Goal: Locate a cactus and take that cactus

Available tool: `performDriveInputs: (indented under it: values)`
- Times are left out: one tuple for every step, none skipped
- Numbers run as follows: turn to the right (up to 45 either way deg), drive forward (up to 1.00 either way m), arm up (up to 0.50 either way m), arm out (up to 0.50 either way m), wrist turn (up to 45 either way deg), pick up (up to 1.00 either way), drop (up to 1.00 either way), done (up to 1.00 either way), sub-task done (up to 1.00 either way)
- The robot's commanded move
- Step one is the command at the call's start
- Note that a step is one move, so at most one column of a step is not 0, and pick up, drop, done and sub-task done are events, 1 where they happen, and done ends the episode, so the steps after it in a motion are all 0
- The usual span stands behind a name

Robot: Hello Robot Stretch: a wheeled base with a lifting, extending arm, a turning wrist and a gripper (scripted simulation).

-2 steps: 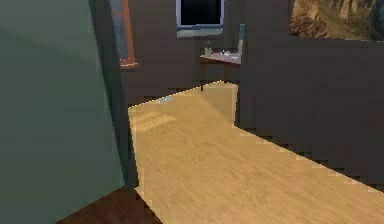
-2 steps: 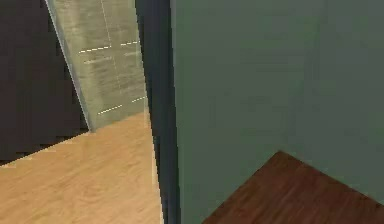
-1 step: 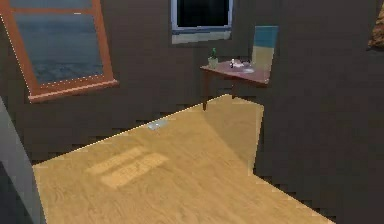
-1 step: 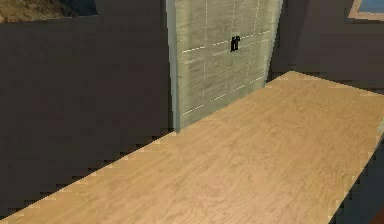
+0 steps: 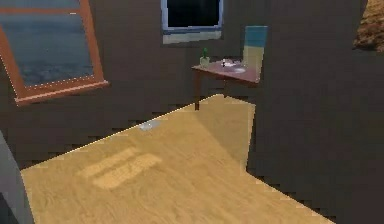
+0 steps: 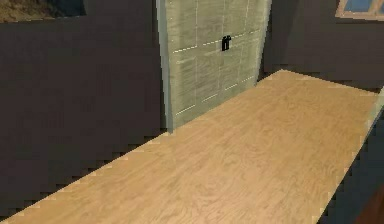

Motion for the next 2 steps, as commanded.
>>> performDriveInputs:
  values:
    - [0.0, 0.65, 0.00, 0.00, 0.0, 0.00, 0.00, 0.00, 0.00]
    - [39.0, 0.00, 0.00, 0.00, 0.0, 0.00, 0.00, 0.00, 0.00]
